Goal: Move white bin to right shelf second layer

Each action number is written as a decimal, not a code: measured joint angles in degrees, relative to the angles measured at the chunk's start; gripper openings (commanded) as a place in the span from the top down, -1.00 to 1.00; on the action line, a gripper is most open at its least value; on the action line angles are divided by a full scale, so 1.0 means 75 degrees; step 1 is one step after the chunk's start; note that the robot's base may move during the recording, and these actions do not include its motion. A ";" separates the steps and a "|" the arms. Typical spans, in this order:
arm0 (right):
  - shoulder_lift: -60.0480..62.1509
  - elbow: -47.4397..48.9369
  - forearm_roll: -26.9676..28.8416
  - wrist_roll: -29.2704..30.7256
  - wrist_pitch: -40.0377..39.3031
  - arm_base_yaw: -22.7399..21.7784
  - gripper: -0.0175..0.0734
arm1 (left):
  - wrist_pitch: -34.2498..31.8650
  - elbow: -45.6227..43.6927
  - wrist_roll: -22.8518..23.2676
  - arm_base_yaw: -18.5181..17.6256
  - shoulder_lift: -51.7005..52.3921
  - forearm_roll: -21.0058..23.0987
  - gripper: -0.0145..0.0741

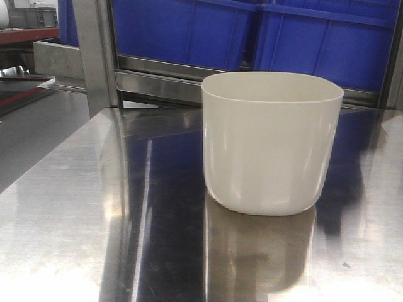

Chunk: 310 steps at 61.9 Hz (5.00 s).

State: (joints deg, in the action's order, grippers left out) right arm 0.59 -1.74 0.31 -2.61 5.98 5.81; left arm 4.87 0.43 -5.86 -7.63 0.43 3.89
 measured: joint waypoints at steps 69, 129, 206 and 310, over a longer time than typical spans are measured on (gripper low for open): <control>0.0000 0.0000 0.0000 0.0000 -0.0261 0.0000 0.50 | 0.0000 0.0000 0.0000 0.0000 0.0000 0.0000 0.48; -0.7992 0.7746 0.0432 -0.1410 0.2617 0.0150 0.50 | 0.0000 0.0000 0.0000 0.0000 0.0000 0.0000 0.48; -1.1277 0.9894 0.0873 -0.0735 0.6192 0.1684 -0.60 | 0.0000 0.0000 0.0000 0.0000 0.0000 0.0000 0.48; -1.0128 0.9877 0.0316 -0.0723 0.5545 0.1714 0.51 | 0.0000 0.0000 0.0000 0.0000 0.0000 0.0000 0.48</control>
State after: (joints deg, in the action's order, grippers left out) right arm -75.36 72.33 2.68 -8.04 47.56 18.67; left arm 4.87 0.43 -5.86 -7.63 0.43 3.89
